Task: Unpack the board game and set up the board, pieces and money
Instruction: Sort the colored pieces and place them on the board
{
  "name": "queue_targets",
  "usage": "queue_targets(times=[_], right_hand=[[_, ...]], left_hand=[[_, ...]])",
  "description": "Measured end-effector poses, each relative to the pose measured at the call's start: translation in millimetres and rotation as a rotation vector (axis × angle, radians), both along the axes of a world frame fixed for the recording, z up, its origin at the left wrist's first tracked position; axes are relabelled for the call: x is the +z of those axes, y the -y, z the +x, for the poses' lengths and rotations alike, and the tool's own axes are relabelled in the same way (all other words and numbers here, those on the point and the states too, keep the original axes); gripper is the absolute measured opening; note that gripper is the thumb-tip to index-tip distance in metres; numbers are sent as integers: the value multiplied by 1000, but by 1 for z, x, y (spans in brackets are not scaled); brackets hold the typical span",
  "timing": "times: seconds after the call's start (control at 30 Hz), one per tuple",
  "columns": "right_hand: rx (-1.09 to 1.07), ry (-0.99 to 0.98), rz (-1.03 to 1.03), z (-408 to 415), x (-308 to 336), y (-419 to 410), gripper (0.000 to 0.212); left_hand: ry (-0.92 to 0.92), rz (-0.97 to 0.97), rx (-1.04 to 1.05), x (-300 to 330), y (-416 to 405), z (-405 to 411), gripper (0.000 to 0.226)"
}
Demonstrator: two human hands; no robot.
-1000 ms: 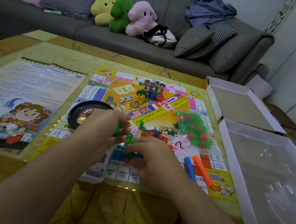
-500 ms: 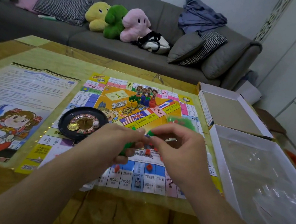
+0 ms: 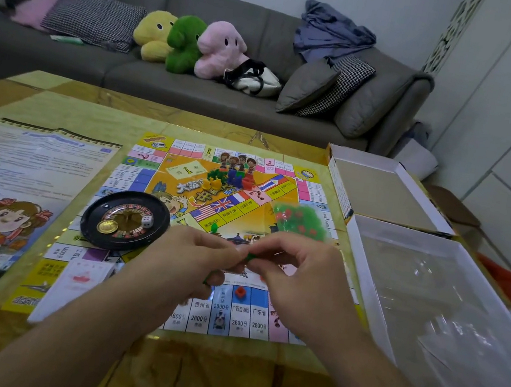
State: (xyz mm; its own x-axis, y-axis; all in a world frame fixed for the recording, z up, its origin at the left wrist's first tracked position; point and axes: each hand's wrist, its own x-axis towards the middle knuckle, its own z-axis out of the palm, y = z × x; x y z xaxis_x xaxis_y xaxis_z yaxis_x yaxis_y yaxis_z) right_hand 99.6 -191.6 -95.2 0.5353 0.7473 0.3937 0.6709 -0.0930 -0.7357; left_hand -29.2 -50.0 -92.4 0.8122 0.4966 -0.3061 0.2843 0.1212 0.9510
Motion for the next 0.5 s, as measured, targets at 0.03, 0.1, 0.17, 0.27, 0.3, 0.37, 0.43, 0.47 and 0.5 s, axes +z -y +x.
queue_targets(times=[0.03, 0.1, 0.17, 0.27, 0.3, 0.37, 0.43, 0.47, 0.5], right_hand=[[-7, -7, 8, 0, 1, 0, 24], [-31, -72, 54, 1, 3, 1, 22], [-25, -214, 122, 1, 7, 1, 21], [3, -379, 214, -2, 10, 0, 20], [3, -396, 227, -2, 11, -1, 20], [10, -409, 230, -2, 12, -2, 20], [29, -408, 216, -1, 14, -2, 22], [39, -401, 204, -1, 15, -2, 22], [48, -392, 193, -1, 17, -1, 23]], left_hand=[[1, 0, 12, -1, 0, 1, 24], [45, -87, 54, -2, 1, 4, 23], [92, -200, 62, -2, 3, 7, 24], [152, -344, 19, -2, 8, 10, 25], [167, -379, 8, -2, 8, 10, 22], [191, -424, -15, -1, 8, 9, 19], [198, -435, -43, -2, 5, 7, 23], [196, -431, -57, -2, 4, 6, 26], [193, -424, -69, -2, 3, 5, 27]])
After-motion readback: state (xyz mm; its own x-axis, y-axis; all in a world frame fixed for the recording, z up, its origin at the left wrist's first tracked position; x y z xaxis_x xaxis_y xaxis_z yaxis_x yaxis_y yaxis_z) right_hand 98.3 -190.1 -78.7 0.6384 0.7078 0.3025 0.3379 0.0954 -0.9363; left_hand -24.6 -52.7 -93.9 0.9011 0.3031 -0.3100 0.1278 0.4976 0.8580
